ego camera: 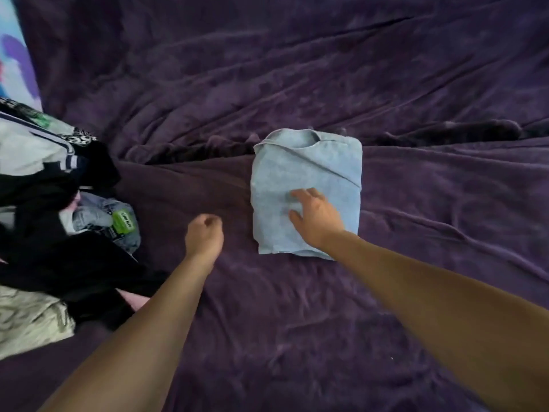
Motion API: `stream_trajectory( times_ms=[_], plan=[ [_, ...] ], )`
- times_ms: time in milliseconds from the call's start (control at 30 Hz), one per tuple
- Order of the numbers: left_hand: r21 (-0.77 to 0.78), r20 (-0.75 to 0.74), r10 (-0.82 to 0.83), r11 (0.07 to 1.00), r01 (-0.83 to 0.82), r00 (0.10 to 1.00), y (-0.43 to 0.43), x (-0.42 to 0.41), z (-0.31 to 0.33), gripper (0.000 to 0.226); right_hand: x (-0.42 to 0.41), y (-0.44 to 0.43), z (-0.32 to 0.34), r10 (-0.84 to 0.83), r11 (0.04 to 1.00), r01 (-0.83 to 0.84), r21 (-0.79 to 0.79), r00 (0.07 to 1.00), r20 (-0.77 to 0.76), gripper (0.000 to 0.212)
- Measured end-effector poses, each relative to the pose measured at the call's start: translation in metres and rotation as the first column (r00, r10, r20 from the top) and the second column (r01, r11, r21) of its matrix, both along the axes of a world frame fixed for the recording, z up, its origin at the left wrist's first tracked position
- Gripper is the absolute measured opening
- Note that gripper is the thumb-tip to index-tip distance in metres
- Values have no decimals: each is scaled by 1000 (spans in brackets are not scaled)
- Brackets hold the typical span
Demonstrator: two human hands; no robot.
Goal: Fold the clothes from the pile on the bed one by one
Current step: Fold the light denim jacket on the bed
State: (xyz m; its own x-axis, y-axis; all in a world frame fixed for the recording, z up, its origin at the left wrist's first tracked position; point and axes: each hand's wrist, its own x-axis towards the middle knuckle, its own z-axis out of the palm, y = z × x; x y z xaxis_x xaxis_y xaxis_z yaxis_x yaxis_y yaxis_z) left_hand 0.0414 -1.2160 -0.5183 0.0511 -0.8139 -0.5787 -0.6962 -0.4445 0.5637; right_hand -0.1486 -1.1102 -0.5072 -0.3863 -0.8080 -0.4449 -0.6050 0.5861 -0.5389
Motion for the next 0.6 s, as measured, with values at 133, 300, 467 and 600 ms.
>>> stream_trajectory(
  times_ms=[133, 300, 467, 600],
  plan=[
    [-255, 110, -272, 922, 292, 956, 2, -45, -8, 45, -37, 27, -22, -36, 999, 37, -2, 943, -332, 59],
    [-406, 484, -575, 521, 751, 660, 7, -98, -56, 61, -50, 36, -73, -51, 989, 97, 112, 935, -352, 65],
    [-271, 589, -609, 470, 840, 531, -16, -103, -119, 63, -37, 35, -124, -129, 980, 173, 100, 929, -346, 67],
    [-279, 587, -605, 472, 836, 537, -12, -107, -123, 63, -40, 35, -132, -114, 982, 158, 99, 929, -352, 69]
  ],
)
